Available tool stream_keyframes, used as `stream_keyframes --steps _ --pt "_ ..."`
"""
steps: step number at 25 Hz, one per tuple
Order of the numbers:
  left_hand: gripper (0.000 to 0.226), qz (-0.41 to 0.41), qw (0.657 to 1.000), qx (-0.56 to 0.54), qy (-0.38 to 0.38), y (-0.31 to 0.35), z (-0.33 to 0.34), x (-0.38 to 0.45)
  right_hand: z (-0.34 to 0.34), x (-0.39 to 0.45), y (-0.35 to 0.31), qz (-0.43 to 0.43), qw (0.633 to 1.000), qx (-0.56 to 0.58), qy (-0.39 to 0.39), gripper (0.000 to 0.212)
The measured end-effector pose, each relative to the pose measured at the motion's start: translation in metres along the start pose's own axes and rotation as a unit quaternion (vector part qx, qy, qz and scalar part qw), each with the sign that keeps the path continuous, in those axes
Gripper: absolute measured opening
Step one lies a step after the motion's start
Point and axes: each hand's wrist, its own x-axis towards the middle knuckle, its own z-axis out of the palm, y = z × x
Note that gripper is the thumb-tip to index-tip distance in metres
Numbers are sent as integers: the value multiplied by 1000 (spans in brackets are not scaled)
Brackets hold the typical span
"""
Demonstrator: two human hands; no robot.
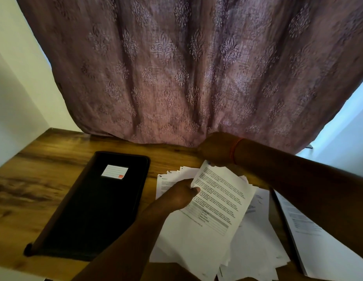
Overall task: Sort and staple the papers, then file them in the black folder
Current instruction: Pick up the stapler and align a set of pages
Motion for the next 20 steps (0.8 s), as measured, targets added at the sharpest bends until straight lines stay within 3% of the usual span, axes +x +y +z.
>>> stream_keyframes --steps 3,5,7,10,12,14,16,17,20 --pt "40 -7 1000 -16 3 -7 -1 6 13 3 6 50 991 121 2 41" --pt "40 -17 999 -38 -2 -15 -4 7 20 -7 21 104 958 266 33 37" --pt "40 -29 996 -87 8 -23 -8 4 45 -18 37 193 892 393 115 28" --pt "36 -36 983 -173 41 -36 -17 -3 102 -31 23 349 740 540 196 24" --pt "31 -46 969 -234 60 -48 -22 -5 138 -32 -14 393 683 592 166 21" --pt "24 -70 954 -285 68 -56 -28 -6 166 -27 -53 417 655 619 118 14" --pt "25 -72 948 -302 69 -62 -32 -4 184 -17 -84 437 646 619 90 10" --pt "27 -67 947 -306 69 -63 -34 -4 191 -12 -97 440 660 603 78 10" --pt "21 -54 943 -324 62 -61 -35 -1 203 -8 -125 428 751 500 44 18"
